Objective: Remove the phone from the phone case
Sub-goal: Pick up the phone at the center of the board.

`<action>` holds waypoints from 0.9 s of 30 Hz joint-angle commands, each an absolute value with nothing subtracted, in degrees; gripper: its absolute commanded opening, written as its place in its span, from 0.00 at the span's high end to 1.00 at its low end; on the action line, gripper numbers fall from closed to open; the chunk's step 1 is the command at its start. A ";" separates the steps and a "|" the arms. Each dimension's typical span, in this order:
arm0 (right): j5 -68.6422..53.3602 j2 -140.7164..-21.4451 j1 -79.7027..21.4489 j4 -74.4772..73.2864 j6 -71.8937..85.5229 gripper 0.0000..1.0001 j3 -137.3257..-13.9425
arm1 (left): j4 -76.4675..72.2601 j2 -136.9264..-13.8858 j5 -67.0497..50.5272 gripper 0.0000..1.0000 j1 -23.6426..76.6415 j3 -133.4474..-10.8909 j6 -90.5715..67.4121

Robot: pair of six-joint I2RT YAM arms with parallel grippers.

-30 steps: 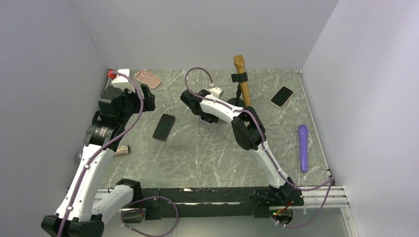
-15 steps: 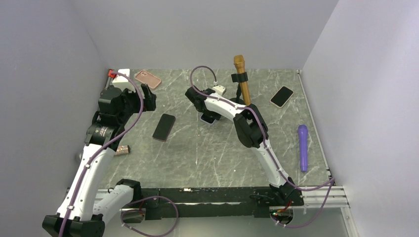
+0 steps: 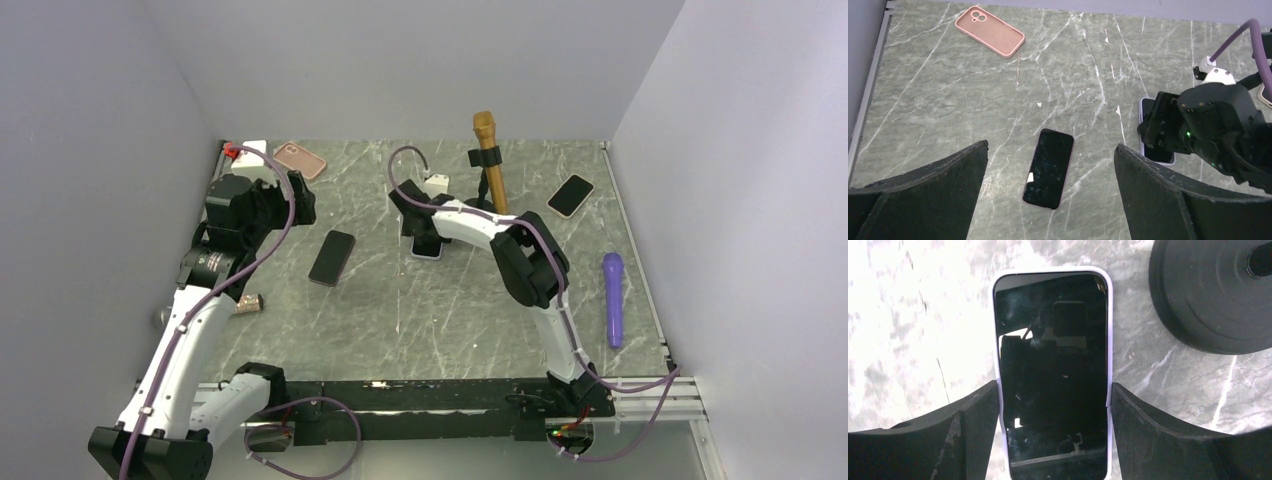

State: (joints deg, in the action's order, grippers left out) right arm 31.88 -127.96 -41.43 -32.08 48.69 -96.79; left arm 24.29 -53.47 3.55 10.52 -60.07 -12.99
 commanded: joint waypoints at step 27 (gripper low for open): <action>-2.52 -76.07 -49.66 6.89 -1.98 1.00 -48.68 | 12.25 -89.75 -54.59 0.01 14.62 -62.06 -24.94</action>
